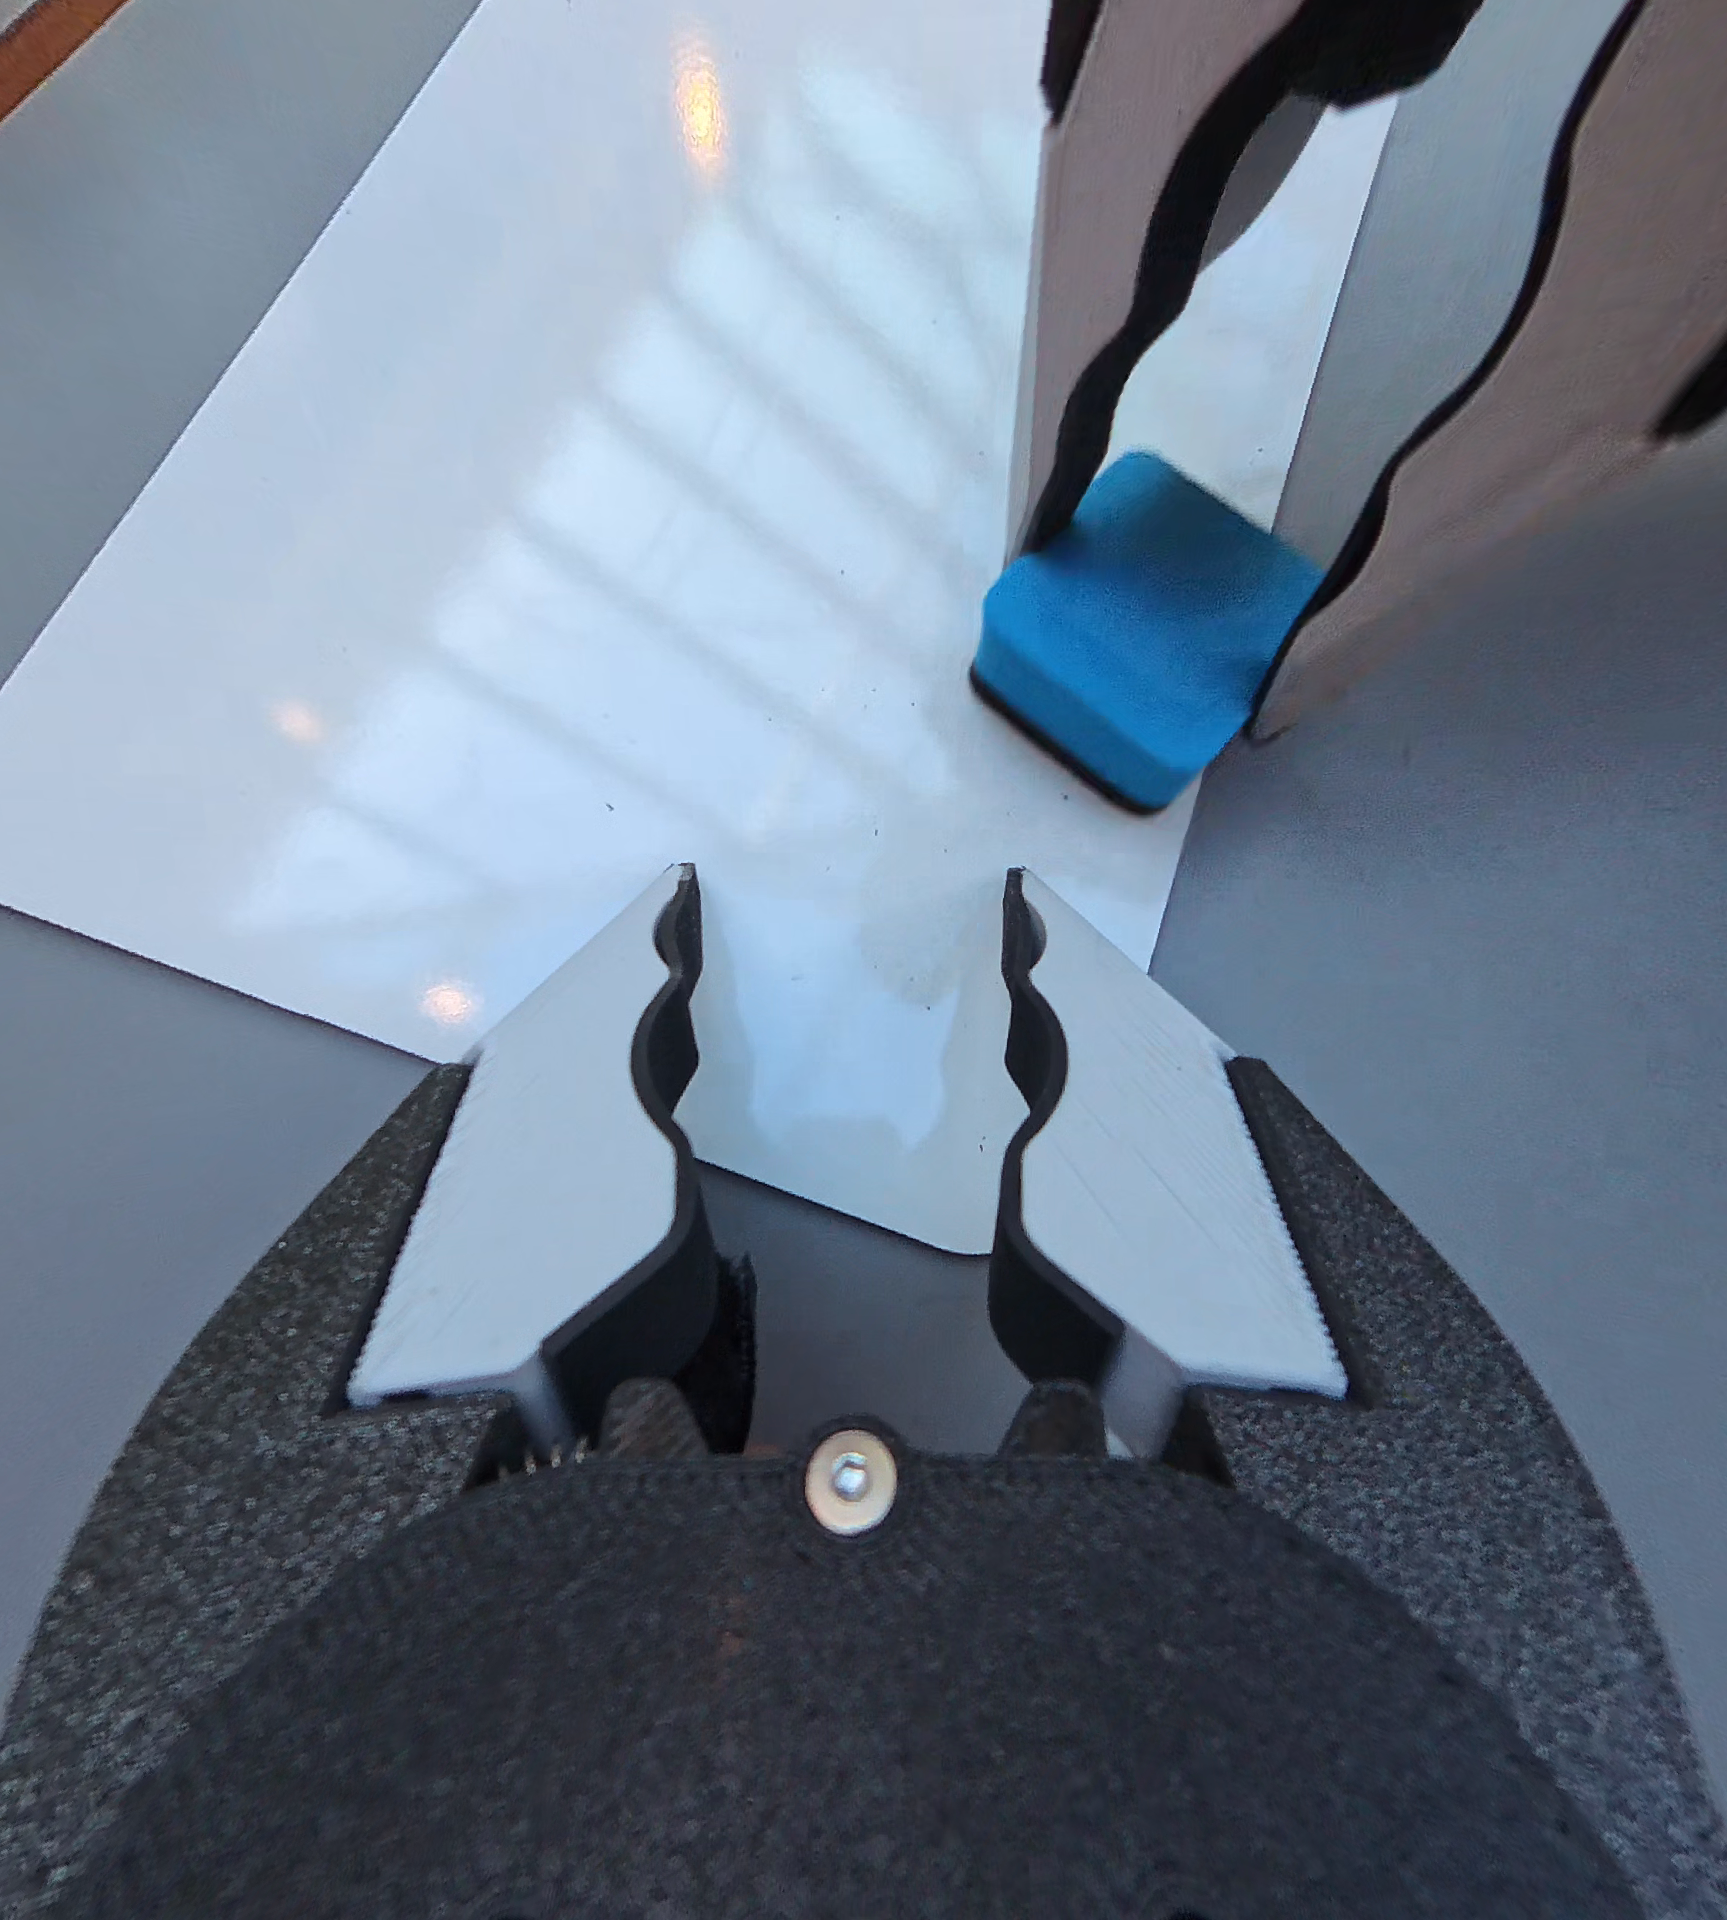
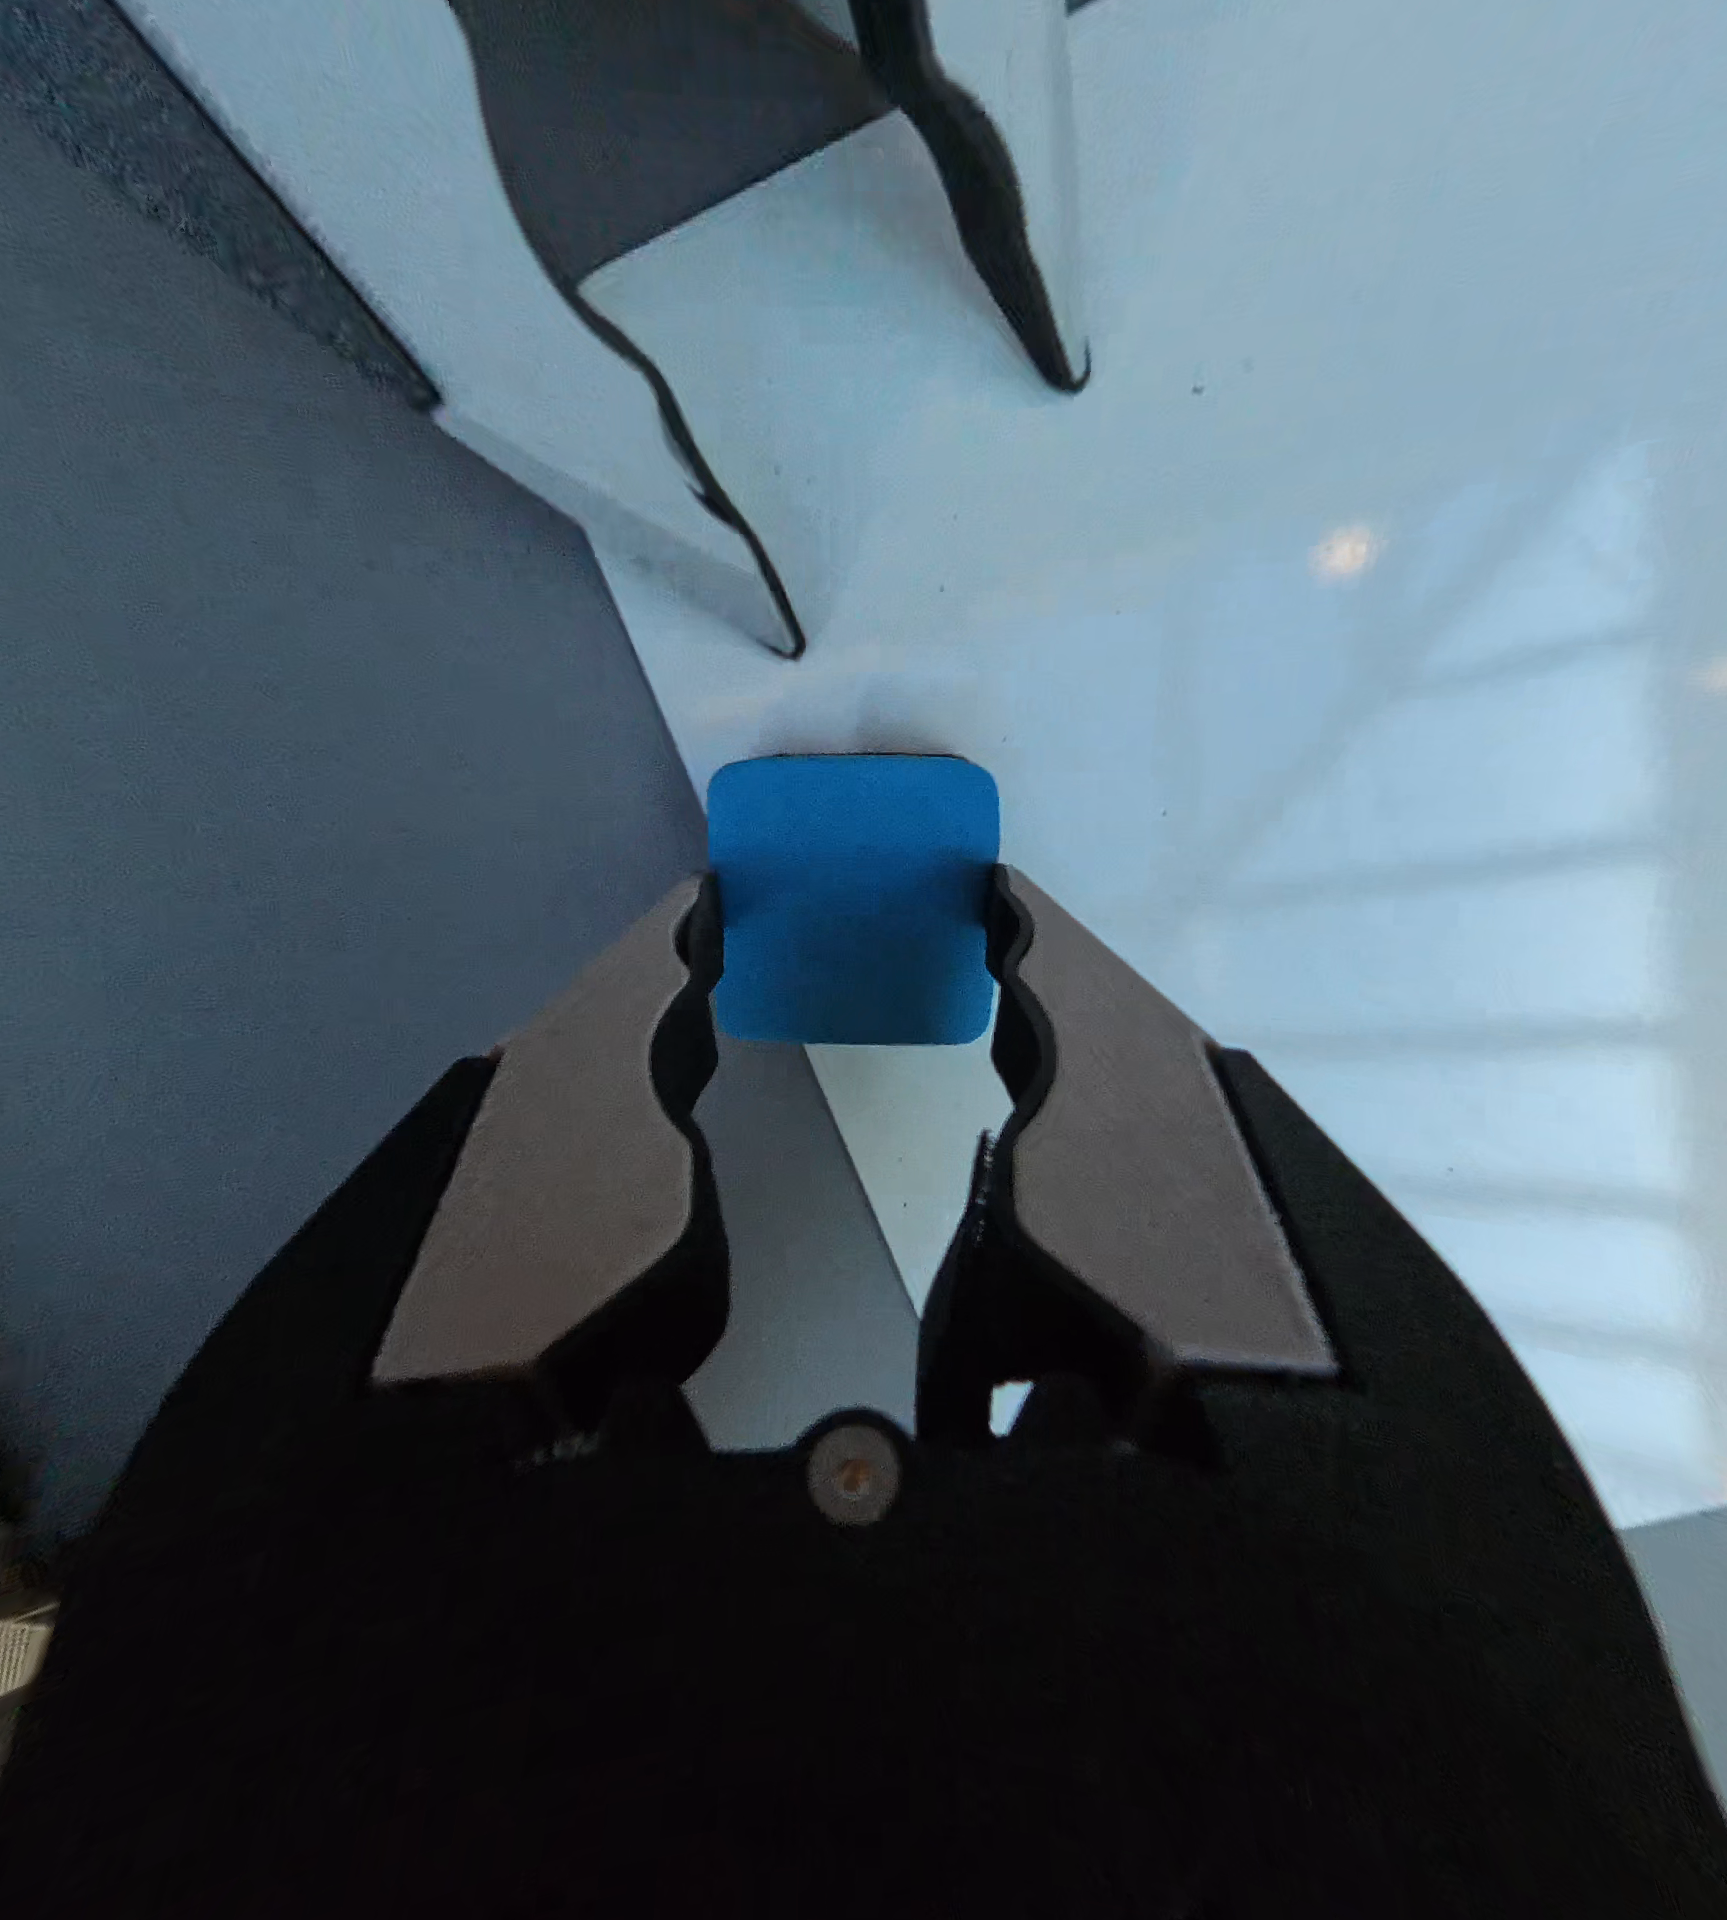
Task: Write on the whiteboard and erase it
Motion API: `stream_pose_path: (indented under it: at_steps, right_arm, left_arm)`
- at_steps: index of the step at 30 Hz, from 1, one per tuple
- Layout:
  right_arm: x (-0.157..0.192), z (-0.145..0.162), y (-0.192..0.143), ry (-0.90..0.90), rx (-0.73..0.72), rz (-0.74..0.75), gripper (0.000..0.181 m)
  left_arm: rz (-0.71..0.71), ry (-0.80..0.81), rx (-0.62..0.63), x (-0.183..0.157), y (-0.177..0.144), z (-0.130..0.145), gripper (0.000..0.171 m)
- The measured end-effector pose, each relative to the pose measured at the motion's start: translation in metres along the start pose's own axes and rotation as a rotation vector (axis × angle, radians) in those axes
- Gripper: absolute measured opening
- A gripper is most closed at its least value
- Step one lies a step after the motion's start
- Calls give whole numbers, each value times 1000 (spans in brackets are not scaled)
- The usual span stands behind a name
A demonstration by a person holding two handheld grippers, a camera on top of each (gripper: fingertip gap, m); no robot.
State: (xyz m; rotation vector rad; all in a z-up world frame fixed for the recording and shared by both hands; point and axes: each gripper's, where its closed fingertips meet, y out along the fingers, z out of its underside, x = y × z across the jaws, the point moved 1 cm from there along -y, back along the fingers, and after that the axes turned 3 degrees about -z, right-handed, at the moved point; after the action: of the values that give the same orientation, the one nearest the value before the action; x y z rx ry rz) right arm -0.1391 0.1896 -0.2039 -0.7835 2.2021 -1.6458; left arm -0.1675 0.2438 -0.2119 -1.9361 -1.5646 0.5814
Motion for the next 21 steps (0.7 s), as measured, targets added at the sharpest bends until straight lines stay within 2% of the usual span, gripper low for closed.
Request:
stream_pose_path:
  at_steps: [1,3,7,9,10,13,16,17,19,21]
  right_arm:
    - [-7,-7,1,6,4,10,51]
    - [-42,-4,-4,82,-6,36,51]
    - [-132,64,-36,354,-12,110,51]
    - [-137,89,-45,403,-5,117,51]
    - [-129,91,-45,396,-4,124,51]
    - [-70,64,-29,276,9,62,51]
    - [-14,0,-1,74,-34,-11,51]
    - [-8,-17,5,24,-38,-16,51]
    - [-15,-25,9,3,46,-48,52]
    - [-53,-31,7,74,11,-7,51]
  left_arm:
    - [0,0,0,0,0,0,59]
    - [-2,0,0,0,0,0,59]
    - [-6,1,0,0,0,0,59]
    - [-4,1,0,0,0,0,59]
    - [-1,-1,0,0,0,0,59]
    - [2,-1,0,0,0,0,59]
    - [2,-2,0,0,0,0,59]
    - [1,-1,1,0,0,0,59]
    - [-6,-10,0,3,-1,1,58]
    - [-16,-16,-2,6,-1,1,58]
